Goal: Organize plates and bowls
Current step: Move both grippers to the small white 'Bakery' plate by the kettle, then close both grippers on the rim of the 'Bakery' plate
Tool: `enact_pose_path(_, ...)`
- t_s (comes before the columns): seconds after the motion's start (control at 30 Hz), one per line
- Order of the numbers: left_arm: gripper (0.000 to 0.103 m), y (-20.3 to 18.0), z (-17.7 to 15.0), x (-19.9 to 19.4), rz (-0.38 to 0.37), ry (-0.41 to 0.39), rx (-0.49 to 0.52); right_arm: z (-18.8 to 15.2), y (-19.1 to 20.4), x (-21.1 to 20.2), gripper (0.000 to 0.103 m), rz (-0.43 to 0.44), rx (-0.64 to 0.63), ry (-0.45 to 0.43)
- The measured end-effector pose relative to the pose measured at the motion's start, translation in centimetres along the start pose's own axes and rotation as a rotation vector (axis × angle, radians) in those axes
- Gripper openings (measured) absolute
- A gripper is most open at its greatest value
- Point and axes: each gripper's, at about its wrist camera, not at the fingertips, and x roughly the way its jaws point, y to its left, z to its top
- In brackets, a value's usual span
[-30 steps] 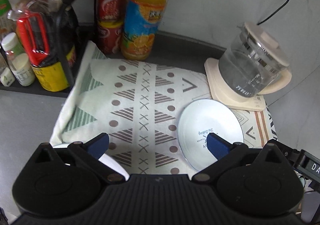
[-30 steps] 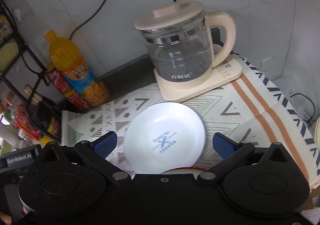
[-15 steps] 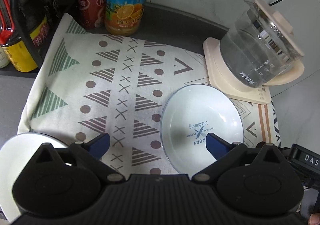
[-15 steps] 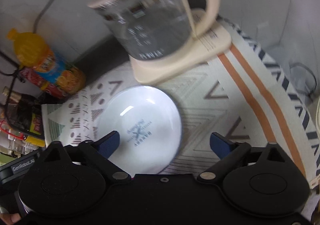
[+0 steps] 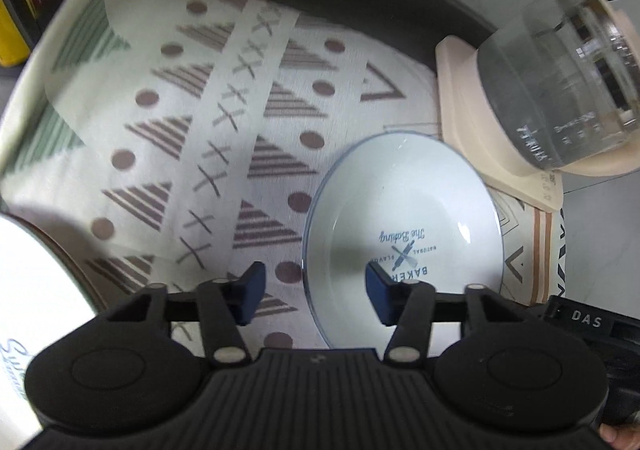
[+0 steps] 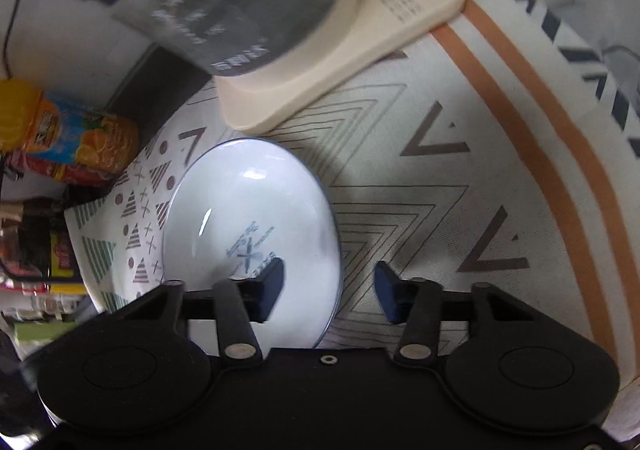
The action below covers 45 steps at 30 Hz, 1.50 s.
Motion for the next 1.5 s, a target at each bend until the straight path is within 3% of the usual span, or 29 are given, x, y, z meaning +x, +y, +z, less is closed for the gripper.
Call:
enact_pose_path(0.07, 0.037, 0.0, -0.2, 0.7, 0.003, 0.014, -0.011, 0.3, -0.4, 0.8, 0.032, -0.008, 0.001, 0.017)
enact_pose_path(0.17, 0.029, 0.0, -0.4, 1.5, 0.006, 0.025, -0.024, 0.6, -1.0, 1.9, 0.024, 0.001, 0.002, 0.045)
enact_pose_path(0.47, 0.017, -0.5, -0.5, 1.7, 0.009, 0.003, -0.019, 1.3, -0.7, 3.3, 0.014, 0.024, -0.057, 0.068)
enact_pose_path(0.6, 0.015, -0.3, -0.5, 1.4, -0.008, 0.004, -0.033, 1.3, -0.4, 3.6, 0.013, 0.031, -0.072, 0.064)
enact_pose_path(0.87, 0.013, -0.6, 0.4, -1.7, -0.030, -0.081, 0.001, 1.3, 0.2, 1.7, 0.007, 0.065, -0.086, -0.002)
enact_pose_path(1.5, 0.013, 2.1, 0.7, -8.0, -0.057, -0.188, 0.054, -0.5, 5.3, -2.2, 0.008, 0.123, -0.128, -0.130)
